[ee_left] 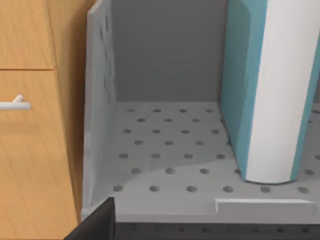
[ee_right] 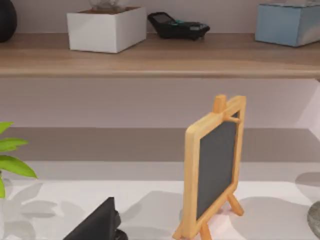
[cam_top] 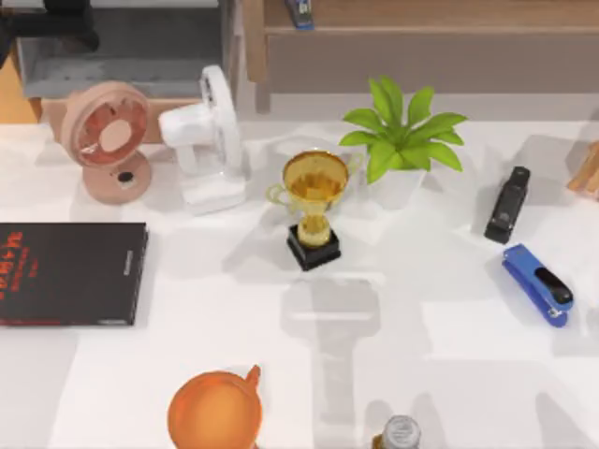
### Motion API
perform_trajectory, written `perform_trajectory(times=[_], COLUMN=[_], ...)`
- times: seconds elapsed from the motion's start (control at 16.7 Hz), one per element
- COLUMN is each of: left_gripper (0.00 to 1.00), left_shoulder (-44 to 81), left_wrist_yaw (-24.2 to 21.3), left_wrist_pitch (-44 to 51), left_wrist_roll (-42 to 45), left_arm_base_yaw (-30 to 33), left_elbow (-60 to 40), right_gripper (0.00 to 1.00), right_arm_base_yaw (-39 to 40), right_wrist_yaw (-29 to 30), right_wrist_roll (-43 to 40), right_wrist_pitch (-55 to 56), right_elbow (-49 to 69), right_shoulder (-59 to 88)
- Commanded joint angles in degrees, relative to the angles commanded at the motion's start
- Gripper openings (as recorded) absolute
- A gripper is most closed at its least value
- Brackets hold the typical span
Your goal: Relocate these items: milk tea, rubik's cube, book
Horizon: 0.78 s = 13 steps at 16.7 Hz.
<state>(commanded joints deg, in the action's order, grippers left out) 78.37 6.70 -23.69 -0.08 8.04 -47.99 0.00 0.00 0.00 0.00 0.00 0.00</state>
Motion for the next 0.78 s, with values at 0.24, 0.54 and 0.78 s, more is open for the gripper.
perform_trajectory(times=[0.24, 0.54, 0.78], left_gripper=[1.0, 1.0, 1.0], left_shoulder=[19.1, 29.9, 30.58], left_wrist_yaw=[1.68, 2.91, 3.01], left_wrist_pitch=[-6.28, -12.69, -13.48], left_wrist_roll=[0.08, -0.33, -0.52], left_arm_base_yaw=[2.04, 3.71, 3.85], left_elbow=[-11.97, -22.79, -23.66], right_gripper=[1.0, 1.0, 1.0], right_arm_base_yaw=[0.0, 0.0, 0.0], right_wrist_yaw=[0.0, 0.0, 0.0], right_wrist_roll=[0.0, 0.0, 0.0], right_wrist_pitch=[0.0, 0.0, 0.0], right_elbow=[0.0, 0.0, 0.0], right_shoulder=[0.0, 0.0, 0.0])
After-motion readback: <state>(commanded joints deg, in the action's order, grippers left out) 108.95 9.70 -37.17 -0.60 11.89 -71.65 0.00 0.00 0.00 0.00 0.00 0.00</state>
